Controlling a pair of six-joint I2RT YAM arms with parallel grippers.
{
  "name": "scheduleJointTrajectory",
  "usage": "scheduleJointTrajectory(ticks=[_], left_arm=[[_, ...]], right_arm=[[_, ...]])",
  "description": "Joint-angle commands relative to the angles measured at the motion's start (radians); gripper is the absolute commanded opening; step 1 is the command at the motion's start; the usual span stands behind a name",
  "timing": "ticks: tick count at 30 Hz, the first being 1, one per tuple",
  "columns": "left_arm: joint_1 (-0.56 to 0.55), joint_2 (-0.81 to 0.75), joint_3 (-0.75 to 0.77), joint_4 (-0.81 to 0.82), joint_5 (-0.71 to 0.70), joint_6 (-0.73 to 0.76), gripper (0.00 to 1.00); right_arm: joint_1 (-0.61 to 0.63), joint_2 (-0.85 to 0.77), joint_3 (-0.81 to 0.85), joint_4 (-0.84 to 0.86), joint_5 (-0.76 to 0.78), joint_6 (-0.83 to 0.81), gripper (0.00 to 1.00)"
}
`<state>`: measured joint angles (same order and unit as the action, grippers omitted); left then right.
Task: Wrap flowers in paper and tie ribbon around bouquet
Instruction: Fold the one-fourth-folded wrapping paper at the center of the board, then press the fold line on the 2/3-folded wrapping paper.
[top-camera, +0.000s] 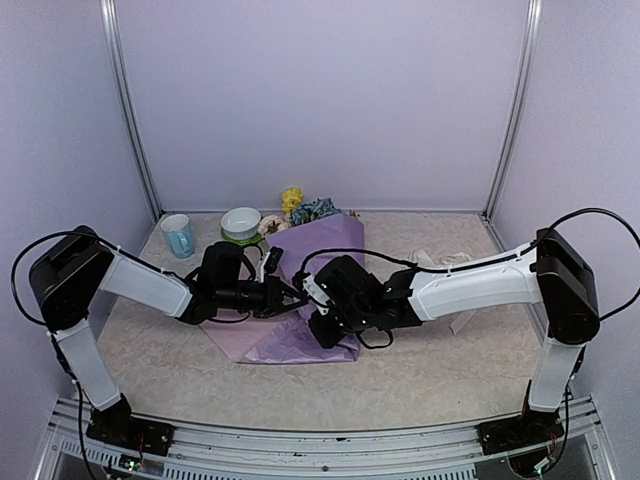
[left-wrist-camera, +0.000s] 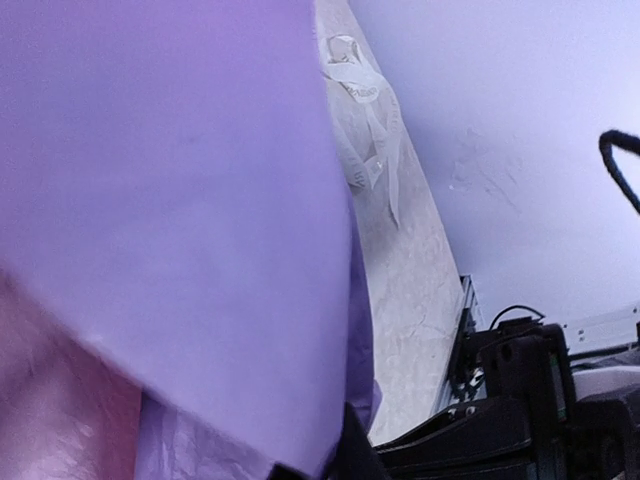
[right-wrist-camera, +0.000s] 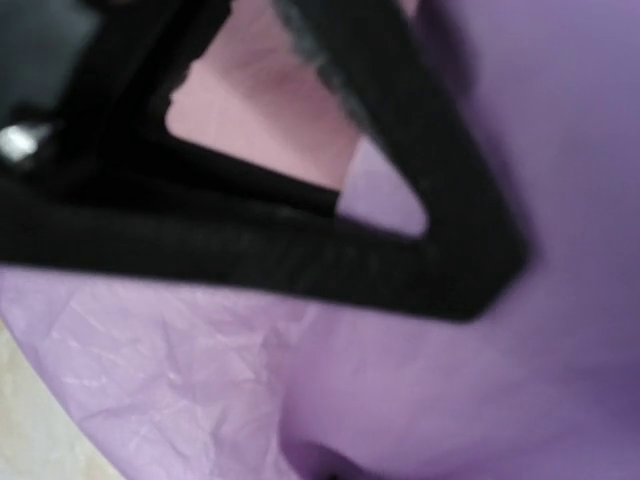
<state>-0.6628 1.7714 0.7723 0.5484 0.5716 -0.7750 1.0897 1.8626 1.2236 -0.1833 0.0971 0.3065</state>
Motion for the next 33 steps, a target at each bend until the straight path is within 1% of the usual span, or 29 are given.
scheduleJointTrajectory(ticks=[1,2,3,6,8,11,13,14,15,17,18,19,23,25,28,33], left_arm=[[0.013,0.009,-0.001,0.045,0.035,0.0,0.0],[0.023,0.007,-0.003,0.019,0.021,0.014,0.0],[0.035,0.007,0.0,-0.025,-0.001,0.036,0.0],[0.061,0.019,0.041,-0.174,-0.097,0.158,0.0],[0.063,0.043,0.076,-0.227,-0.105,0.22,0.0],[0.059,0.068,0.094,-0.246,-0.097,0.256,0.0],[0.061,0.08,0.094,-0.248,-0.103,0.262,0.0],[0.062,0.086,0.096,-0.252,-0.103,0.262,0.0],[0.062,0.094,0.096,-0.254,-0.105,0.259,0.0],[0.063,0.101,0.095,-0.263,-0.122,0.252,0.0],[0.063,0.103,0.094,-0.273,-0.135,0.249,0.0],[0.062,0.104,0.091,-0.28,-0.146,0.248,0.0],[0.064,0.11,0.086,-0.287,-0.166,0.252,0.0],[0.063,0.118,0.094,-0.298,-0.172,0.258,0.0],[0.063,0.119,0.103,-0.315,-0.195,0.265,0.0],[0.062,0.122,0.116,-0.346,-0.219,0.286,0.0]], right_arm=[[-0.004,0.006,-0.014,0.029,-0.025,-0.012,0.0],[-0.004,0.005,-0.01,0.024,-0.039,-0.016,0.0],[-0.005,0.002,-0.002,0.015,-0.059,-0.019,0.03],[-0.004,-0.029,0.011,0.007,-0.16,-0.052,0.28],[-0.005,-0.072,-0.015,0.03,-0.218,-0.062,0.42],[-0.013,-0.148,-0.061,0.044,-0.232,-0.063,0.58],[-0.043,-0.174,-0.094,0.052,-0.265,-0.038,0.65],[-0.069,-0.174,-0.109,0.057,-0.305,-0.019,0.65],[-0.096,-0.165,-0.124,0.061,-0.343,0.005,0.62],[-0.134,-0.138,-0.142,0.062,-0.382,0.045,0.51],[-0.143,-0.124,-0.146,0.057,-0.379,0.056,0.44],[-0.144,-0.11,-0.146,0.046,-0.371,0.059,0.39],[-0.151,-0.06,-0.171,0.032,-0.344,0.071,0.31],[-0.15,-0.033,-0.186,0.014,-0.331,0.07,0.26],[-0.15,-0.02,-0.233,-0.006,-0.315,0.084,0.21],[-0.142,-0.065,-0.319,-0.063,-0.246,0.099,0.2]])
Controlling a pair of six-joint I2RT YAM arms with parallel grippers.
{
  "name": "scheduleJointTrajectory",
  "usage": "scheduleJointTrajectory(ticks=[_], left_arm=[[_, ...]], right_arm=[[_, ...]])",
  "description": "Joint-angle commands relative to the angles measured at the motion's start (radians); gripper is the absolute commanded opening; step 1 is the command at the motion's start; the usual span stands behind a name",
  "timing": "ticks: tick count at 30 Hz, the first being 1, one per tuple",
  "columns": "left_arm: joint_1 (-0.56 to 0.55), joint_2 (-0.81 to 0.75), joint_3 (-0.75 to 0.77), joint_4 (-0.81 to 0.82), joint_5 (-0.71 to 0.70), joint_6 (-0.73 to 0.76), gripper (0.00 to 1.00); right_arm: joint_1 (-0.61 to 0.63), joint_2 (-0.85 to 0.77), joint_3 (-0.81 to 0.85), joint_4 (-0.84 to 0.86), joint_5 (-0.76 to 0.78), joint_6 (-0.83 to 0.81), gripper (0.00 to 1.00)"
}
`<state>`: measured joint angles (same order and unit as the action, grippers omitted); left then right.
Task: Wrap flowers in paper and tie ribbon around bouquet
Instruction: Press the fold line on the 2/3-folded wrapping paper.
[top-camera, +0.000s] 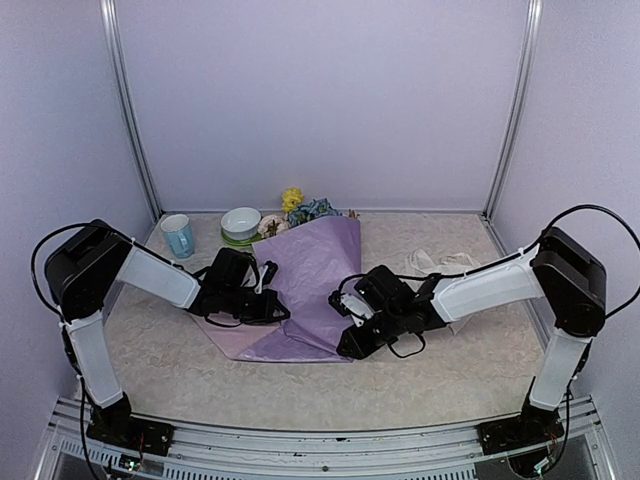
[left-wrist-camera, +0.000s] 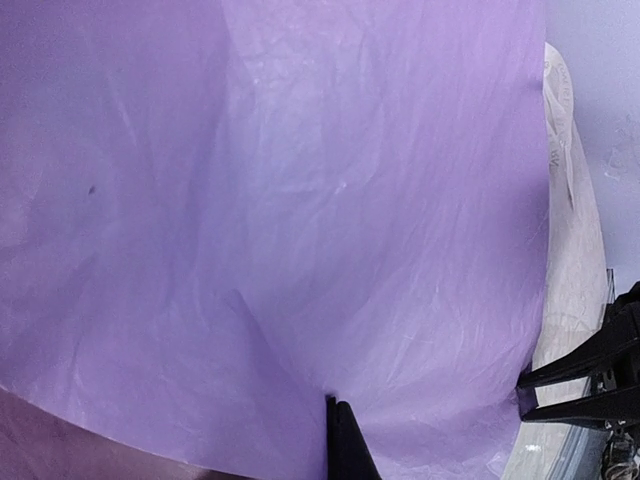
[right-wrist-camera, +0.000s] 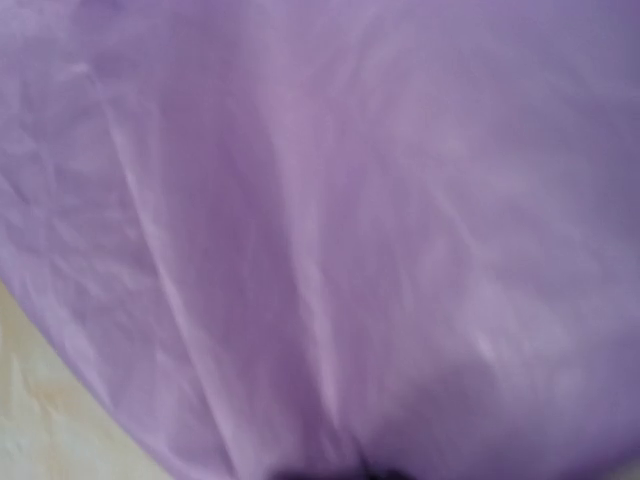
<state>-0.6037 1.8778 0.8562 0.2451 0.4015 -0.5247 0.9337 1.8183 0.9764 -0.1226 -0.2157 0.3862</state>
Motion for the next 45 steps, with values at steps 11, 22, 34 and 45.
scheduleJointTrajectory(ticks=[11,22,34,45], left_arm=[[-0.027,0.01,0.052,-0.059,-0.044,0.062,0.0],[-0.027,0.015,0.054,-0.073,-0.071,0.05,0.0],[-0.004,0.033,0.05,-0.06,-0.052,0.049,0.0],[-0.001,0.03,0.053,-0.064,-0.049,0.062,0.0]], right_arm=[[0.027,-0.149,0.057,-0.254,0.041,-0.101,0.21],[0.028,0.216,0.433,-0.253,-0.035,-0.123,0.08],[0.134,0.346,0.409,-0.463,0.064,-0.22,0.03],[0.18,0.203,0.345,-0.494,0.061,-0.22,0.01]])
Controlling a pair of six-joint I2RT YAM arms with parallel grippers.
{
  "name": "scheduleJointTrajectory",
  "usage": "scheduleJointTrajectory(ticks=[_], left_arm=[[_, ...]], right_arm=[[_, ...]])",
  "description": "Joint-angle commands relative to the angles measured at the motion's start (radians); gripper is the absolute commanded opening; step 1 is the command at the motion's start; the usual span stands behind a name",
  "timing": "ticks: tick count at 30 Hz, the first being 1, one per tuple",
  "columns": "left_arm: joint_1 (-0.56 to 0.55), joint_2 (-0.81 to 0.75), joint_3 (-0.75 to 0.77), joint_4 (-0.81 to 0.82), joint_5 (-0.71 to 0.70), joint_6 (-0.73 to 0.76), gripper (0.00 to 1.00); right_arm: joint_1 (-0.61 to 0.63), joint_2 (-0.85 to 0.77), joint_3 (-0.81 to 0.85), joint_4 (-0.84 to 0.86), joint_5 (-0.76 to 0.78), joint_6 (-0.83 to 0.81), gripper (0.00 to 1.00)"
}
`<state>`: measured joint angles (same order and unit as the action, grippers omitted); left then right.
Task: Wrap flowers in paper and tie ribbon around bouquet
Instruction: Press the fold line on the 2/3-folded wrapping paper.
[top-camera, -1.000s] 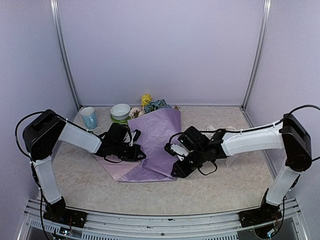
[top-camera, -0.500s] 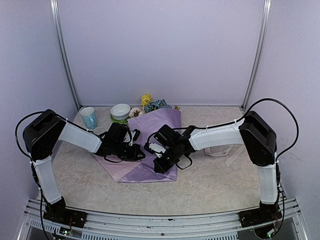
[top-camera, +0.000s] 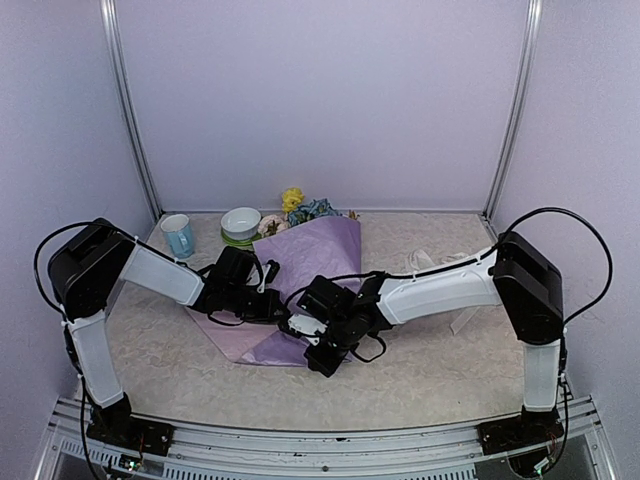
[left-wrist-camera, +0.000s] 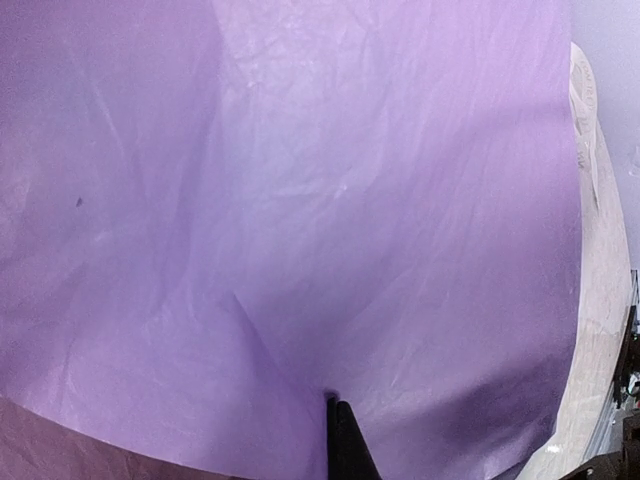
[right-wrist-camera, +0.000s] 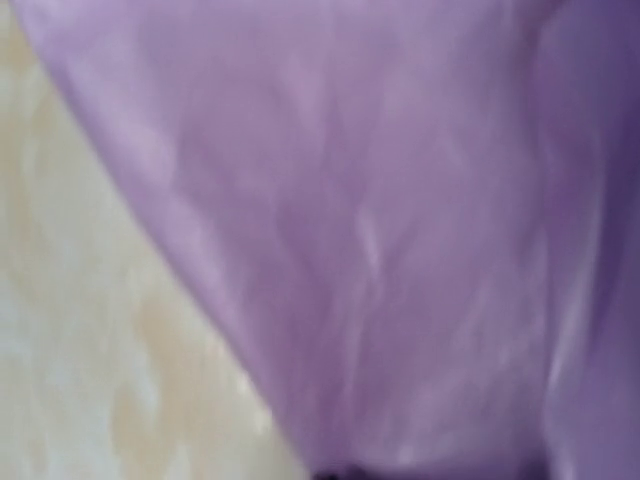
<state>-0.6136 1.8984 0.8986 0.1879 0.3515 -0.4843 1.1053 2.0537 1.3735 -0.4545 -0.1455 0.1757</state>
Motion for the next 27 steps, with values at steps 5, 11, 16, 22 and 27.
scheduleJointTrajectory(ticks=[5,11,16,22,27], left_arm=[[0.009,0.009,0.01,-0.014,-0.002,0.027,0.0],[0.008,-0.001,0.002,-0.023,-0.014,0.03,0.0],[0.008,0.001,-0.001,-0.032,-0.017,0.035,0.0],[0.007,0.006,-0.001,-0.034,-0.021,0.035,0.0],[0.006,0.005,0.002,-0.036,-0.018,0.033,0.0]], right_arm=[[-0.017,-0.157,-0.062,-0.031,-0.103,0.016,0.0],[-0.114,-0.145,-0.179,0.058,-0.073,0.137,0.0],[-0.133,-0.169,-0.266,0.034,-0.065,0.145,0.0],[-0.203,-0.351,-0.32,0.072,-0.119,0.183,0.06],[-0.41,-0.431,-0.439,0.36,-0.366,0.331,0.63]])
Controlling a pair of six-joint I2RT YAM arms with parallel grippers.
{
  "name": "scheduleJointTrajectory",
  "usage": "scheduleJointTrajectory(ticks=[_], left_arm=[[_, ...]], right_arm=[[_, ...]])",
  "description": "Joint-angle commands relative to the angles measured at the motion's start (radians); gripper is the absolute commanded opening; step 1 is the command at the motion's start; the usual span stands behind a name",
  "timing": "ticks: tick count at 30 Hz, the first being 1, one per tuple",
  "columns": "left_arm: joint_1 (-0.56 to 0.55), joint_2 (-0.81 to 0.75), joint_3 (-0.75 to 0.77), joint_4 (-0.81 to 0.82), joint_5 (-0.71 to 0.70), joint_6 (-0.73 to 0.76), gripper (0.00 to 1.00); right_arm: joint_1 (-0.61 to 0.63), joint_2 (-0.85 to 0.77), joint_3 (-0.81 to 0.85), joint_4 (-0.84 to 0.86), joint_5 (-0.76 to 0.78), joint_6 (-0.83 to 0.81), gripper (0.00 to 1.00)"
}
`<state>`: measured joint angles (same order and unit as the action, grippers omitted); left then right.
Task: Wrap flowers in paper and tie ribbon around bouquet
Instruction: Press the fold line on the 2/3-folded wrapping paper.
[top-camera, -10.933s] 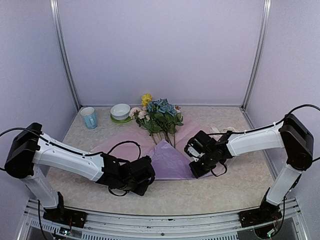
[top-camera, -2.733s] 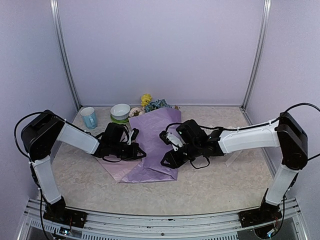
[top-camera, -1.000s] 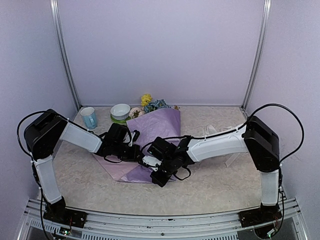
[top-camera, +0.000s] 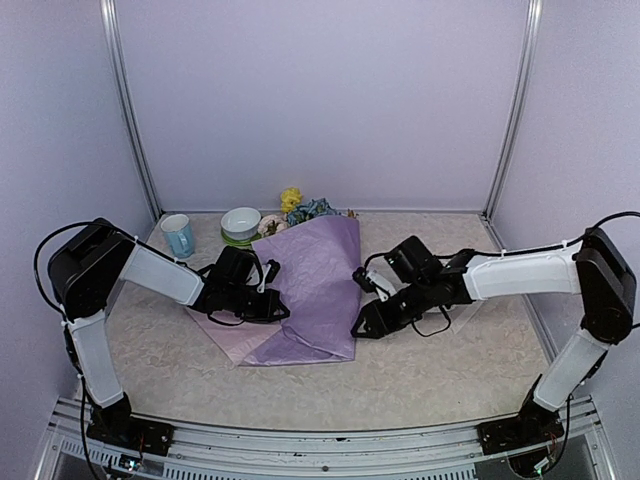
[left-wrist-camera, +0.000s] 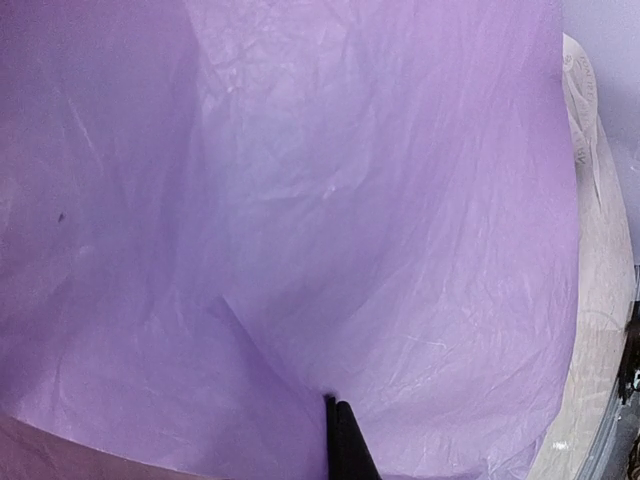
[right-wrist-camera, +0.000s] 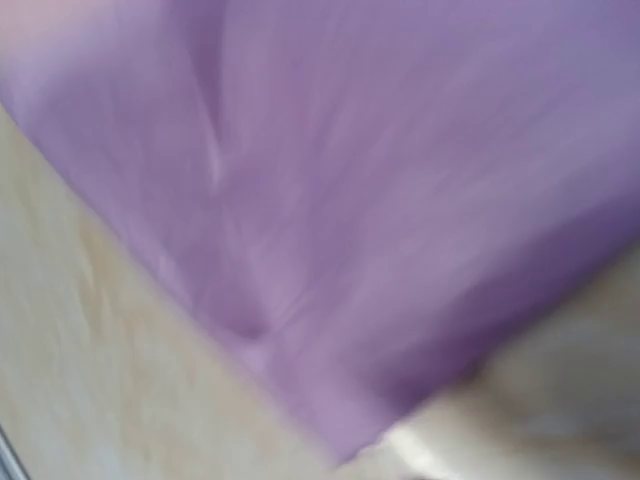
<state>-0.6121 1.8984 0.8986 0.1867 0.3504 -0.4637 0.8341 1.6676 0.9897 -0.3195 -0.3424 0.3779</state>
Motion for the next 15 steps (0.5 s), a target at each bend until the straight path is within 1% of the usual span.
scheduleJointTrajectory(ticks=[1,2,4,6,7,10,11,14,15], left_arm=[[0.003,0.004,0.001,-0.036,-0.019,0.011,0.0],[0.003,0.004,0.002,-0.036,-0.02,0.009,0.0],[0.0,0.002,0.001,-0.039,-0.024,0.009,0.0],[-0.003,0.001,0.0,-0.043,-0.028,0.011,0.0],[-0.004,0.001,0.0,-0.044,-0.028,0.012,0.0],[-0.007,0.001,-0.001,-0.045,-0.028,0.013,0.0],[-0.006,0.002,-0.001,-0.047,-0.028,0.014,0.0],[-0.006,-0.001,-0.001,-0.053,-0.036,0.017,0.0],[-0.007,-0.002,-0.001,-0.055,-0.038,0.019,0.0]], right_arm=[[-0.168,-0.028,-0.052,0.249,-0.188,0.149,0.79],[-0.191,-0.003,-0.043,0.264,-0.2,0.162,0.82],[-0.225,0.06,-0.01,0.27,-0.211,0.173,0.85],[-0.255,0.127,0.021,0.276,-0.218,0.18,0.85],[-0.267,0.168,0.03,0.297,-0.242,0.183,0.81],[-0.277,0.256,0.084,0.327,-0.289,0.178,0.67],[-0.277,0.283,0.102,0.327,-0.299,0.178,0.64],[-0.277,0.335,0.117,0.358,-0.348,0.188,0.59],[-0.278,0.342,0.117,0.369,-0.356,0.191,0.55]])
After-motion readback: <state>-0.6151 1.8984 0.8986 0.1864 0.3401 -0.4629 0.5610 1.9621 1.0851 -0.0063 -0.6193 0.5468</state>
